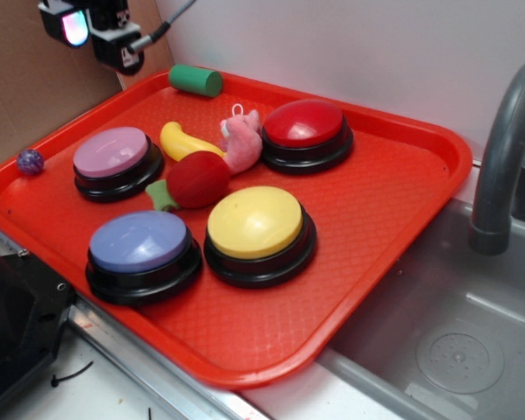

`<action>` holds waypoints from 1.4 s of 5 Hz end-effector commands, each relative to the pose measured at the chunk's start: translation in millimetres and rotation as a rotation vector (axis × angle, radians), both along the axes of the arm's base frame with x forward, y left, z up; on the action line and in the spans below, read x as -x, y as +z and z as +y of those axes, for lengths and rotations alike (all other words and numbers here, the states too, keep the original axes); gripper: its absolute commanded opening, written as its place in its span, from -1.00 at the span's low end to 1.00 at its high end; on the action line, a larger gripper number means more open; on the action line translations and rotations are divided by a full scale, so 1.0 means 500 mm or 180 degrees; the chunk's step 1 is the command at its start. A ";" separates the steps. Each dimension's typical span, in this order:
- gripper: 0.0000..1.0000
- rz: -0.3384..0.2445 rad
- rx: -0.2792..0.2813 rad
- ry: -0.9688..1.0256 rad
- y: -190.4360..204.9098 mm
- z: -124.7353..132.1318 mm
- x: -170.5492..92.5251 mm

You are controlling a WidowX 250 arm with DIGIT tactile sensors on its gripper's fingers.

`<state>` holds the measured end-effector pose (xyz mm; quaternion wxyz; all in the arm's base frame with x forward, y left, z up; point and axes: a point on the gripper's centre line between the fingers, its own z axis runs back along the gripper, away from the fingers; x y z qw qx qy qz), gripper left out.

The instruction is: Push the pink button.

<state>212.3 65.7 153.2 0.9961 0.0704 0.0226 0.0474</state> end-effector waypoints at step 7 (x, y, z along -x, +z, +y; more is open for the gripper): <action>1.00 -0.0401 -0.0358 0.0204 0.177 0.008 0.041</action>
